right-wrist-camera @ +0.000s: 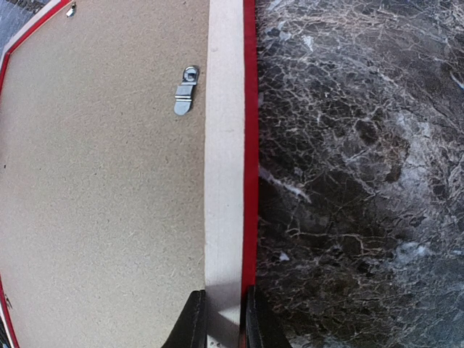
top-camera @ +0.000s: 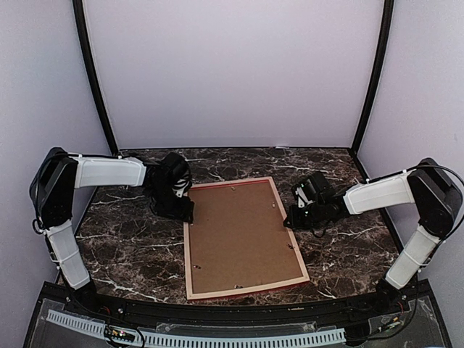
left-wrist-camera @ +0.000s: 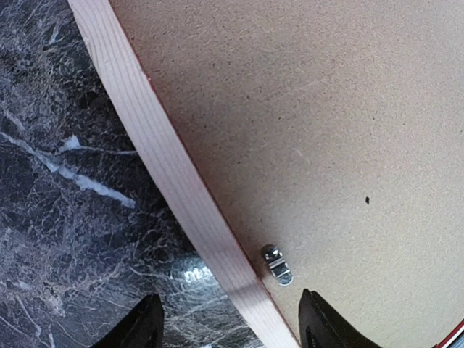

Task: Put the photo into the frame
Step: Press the fastener onto the backboard.

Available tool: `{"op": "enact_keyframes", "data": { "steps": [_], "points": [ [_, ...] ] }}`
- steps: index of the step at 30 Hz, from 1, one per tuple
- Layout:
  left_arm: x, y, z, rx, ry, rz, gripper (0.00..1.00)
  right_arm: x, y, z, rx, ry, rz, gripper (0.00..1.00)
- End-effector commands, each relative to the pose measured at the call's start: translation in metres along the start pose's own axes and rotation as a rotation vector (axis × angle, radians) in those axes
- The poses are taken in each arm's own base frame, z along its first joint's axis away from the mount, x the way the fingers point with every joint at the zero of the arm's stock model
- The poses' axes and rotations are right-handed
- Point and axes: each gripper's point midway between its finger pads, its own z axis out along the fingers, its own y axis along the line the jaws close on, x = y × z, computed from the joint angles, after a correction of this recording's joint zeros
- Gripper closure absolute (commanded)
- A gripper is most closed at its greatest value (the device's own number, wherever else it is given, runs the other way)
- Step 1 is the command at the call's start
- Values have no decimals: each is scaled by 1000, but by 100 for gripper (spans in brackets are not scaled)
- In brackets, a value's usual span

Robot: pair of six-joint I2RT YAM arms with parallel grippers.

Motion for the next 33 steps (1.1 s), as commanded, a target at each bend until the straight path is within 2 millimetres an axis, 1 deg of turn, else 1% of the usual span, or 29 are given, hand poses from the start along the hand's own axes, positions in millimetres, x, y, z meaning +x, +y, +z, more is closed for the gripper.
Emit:
{"op": "enact_keyframes", "data": {
  "steps": [1, 11, 18, 23, 27, 33],
  "points": [
    [5, 7, -7, -49, 10, 16, 34, 23, -8, 11, 9, 72, 22, 94],
    [6, 8, 9, -56, 33, 17, 34, 25, -9, 12, 12, 77, 21, 94],
    [9, 11, 11, -70, 44, 10, 35, 25, -9, 12, 10, 76, 21, 94],
    [10, 10, 17, -63, 50, 8, 35, 25, -9, 13, 9, 79, 23, 94],
    [7, 5, 22, -34, 46, 7, 35, 25, -9, 12, 10, 78, 21, 94],
    [-5, 0, 25, -22, 19, 9, 34, 23, -8, 12, 9, 75, 17, 94]
  ]
}}
